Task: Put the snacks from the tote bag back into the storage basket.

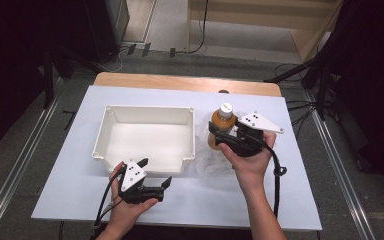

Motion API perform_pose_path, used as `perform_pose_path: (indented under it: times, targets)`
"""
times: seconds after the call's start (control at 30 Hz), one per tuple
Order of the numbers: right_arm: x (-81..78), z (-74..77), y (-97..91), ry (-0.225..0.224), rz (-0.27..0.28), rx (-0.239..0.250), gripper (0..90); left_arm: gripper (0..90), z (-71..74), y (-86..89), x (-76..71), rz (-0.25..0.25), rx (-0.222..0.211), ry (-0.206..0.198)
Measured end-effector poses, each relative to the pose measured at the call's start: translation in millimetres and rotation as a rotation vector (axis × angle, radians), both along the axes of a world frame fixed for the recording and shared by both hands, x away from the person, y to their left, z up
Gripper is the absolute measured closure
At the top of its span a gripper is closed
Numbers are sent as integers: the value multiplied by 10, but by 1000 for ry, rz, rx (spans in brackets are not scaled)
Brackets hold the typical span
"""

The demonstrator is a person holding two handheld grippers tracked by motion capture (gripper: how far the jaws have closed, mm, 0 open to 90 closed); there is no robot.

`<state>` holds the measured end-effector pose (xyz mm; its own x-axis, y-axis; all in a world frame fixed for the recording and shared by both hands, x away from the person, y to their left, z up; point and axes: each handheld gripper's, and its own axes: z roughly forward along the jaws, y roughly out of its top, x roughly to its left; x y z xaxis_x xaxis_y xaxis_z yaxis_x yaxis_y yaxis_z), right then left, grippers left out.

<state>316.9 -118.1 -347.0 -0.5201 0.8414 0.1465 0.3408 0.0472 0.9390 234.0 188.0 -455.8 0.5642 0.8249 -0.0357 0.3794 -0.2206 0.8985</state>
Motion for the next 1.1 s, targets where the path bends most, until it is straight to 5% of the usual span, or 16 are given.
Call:
perform_pose_path:
  times: [0.33, 0.43, 0.6, 1.1]
  targets:
    - [79, -2, 131, 8, 9, 9, 314, 35, 2, 155, -10, 32, -1, -14]
    - [102, -7, 172, 10, 15, 12, 314, 35, -2, 198, 13, 33, -36, 6]
    - [135, -13, 201, 14, 9, 19, 314, 36, -7, 172, -14, 33, -17, -23]
    - [205, 28, 463, 14, 41, 1, 314, 36, -4, 201, 1, 60, -41, -29]
